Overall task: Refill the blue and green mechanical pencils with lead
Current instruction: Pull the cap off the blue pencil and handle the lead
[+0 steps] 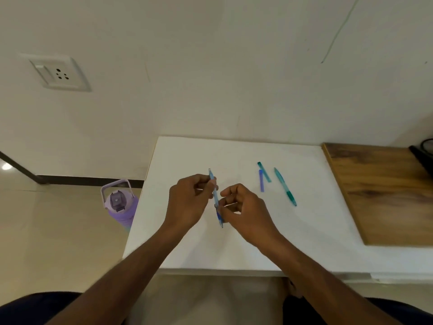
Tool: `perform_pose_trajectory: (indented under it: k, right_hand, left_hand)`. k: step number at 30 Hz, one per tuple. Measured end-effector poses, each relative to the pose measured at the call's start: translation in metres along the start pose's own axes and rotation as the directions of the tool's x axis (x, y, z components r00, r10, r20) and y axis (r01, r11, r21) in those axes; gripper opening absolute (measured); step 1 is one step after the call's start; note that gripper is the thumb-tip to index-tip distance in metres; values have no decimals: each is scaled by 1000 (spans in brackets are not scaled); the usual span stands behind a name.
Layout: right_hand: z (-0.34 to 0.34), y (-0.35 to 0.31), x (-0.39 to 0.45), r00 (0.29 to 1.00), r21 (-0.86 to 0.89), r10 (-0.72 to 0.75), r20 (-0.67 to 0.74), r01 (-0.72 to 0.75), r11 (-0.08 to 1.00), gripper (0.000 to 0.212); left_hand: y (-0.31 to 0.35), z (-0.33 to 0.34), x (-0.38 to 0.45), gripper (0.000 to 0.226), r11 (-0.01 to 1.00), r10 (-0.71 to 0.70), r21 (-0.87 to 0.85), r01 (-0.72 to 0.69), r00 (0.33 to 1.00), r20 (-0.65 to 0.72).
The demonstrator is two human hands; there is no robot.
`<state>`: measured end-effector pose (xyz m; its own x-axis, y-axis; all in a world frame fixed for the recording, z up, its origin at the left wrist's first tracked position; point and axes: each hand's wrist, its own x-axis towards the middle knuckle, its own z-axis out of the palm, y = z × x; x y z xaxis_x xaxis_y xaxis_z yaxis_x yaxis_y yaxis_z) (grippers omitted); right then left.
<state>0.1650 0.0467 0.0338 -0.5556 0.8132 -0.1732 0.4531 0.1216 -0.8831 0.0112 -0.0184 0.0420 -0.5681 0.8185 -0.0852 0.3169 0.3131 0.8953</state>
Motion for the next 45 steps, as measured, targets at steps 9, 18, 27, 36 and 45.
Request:
perform_pose_trajectory:
  k: [9,18,27,36,45]
  right_hand:
    - [-23,-19,20,999,139,18,-35,-13,990,15]
    - [-26,-12,34,976,332,201,83,-217,918,15]
    - [-40,-7,52,991,-28,52,-123,-56,998,7]
    - [-1,36,53,999,-452,43,-16,-46,891,26]
    - [-25,-7,39,1000,85,0,31,-3,996,16]
  left_hand:
    - [-15,1,-7,27,993,35,-112,-21,990,133]
    - [-18,8,-3,24,999,50,-16,-48,987,154]
    - [-24,0,-6,19,999,-25,-27,29,991,133]
    - [-27,-4,-4,19,1000,-26,-2,26,997,77]
    - [-24,0,-6,20,999,26,29,-29,994,107]
